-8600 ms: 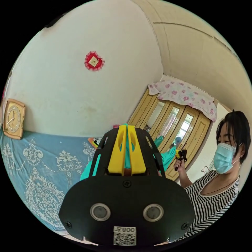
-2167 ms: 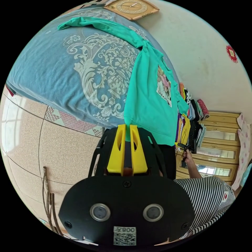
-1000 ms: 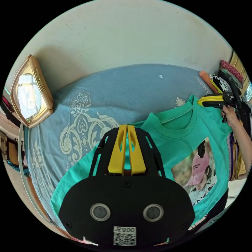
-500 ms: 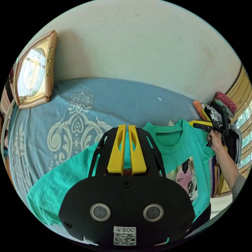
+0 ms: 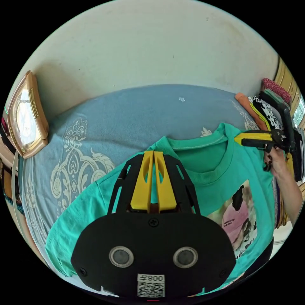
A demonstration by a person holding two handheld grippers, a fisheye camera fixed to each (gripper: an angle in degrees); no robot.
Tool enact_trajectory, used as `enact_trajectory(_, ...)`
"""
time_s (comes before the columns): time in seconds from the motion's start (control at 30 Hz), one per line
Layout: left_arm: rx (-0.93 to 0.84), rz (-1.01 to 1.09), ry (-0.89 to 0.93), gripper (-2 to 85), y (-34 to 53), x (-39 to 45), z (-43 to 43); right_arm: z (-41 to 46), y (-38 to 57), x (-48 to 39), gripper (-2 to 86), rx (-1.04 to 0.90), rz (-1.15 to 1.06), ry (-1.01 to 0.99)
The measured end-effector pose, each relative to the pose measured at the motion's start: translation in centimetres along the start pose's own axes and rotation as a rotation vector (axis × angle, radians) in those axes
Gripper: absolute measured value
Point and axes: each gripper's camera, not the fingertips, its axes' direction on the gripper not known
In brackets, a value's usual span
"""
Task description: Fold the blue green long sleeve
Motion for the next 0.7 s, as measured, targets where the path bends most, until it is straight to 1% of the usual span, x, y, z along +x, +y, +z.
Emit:
enact_trajectory(0.03, -0.021, -0.037, 0.027, 0.1, -0.4, -0.3, 0.5, 1.3, -0.6, -0.3, 0.1, -0.049, 0.021, 0.024)
enact_trajectory(0.07, -0.011, -0.071, 0.045, 0.1, -0.6, -0.6, 0.6, 0.9, -0.6, -0.6, 0.1, -0.011, 0.008, 0.020)
enact_trajectory(0.13, 0.065, -0.088, 0.057, 0.1, -0.2, -0.4, -0.2, 0.2, -1.1, -1.1, 0.1, -0.022, 0.010, 0.012)
enact_trajectory(0.17, 0.094, -0.081, 0.099, 0.2, 0.4, -0.1, -0.7, -0.2, -1.1, -1.3, 0.1, -0.025, -0.002, 0.015)
enact_trajectory(0.23, 0.130, -0.079, 0.144, 0.2, 1.8, 0.4, -1.3, -3.0, 0.1, -2.0, 0.1, 0.026, -0.022, 0.043)
enact_trajectory(0.3, 0.126, -0.092, 0.150, 0.2, 3.3, 0.7, -0.8, -4.7, 1.6, -2.0, 0.1, 0.058, -0.009, 0.063)
enact_trajectory(0.33, 0.094, -0.088, 0.136, 0.2, 3.9, 0.9, 0.5, -5.1, 2.4, -1.9, 0.1, 0.067, -0.001, 0.071)
enact_trajectory(0.37, -0.009, -0.076, 0.112, 0.2, 4.0, 1.1, 2.6, -4.8, 2.6, -1.8, 0.1, 0.055, -0.001, 0.071)
enact_trajectory(0.4, -0.008, -0.080, 0.128, 0.2, 4.0, 1.0, 3.0, -3.4, 2.6, -1.5, 0.1, -0.017, 0.018, 0.057)
enact_trajectory(0.47, 0.024, -0.146, 0.145, 0.2, 3.9, 0.5, 2.2, -3.9, 2.7, -1.1, 0.1, 0.035, 0.054, 0.020)
enact_trajectory(0.57, 0.097, -0.147, 0.155, 0.2, 5.7, 0.1, -0.5, -5.3, 1.6, -1.0, 0.1, -0.056, 0.094, -0.025)
enact_trajectory(0.63, 0.071, -0.158, 0.148, 0.2, 7.7, -0.4, -1.3, -8.2, 2.5, -2.5, 0.1, -0.028, 0.049, -0.008)
enact_trajectory(0.7, 0.023, -0.169, 0.096, 0.1, 10.1, -0.8, -1.5, -10.5, 4.4, -3.7, 0.1, -0.012, 0.025, 0.011)
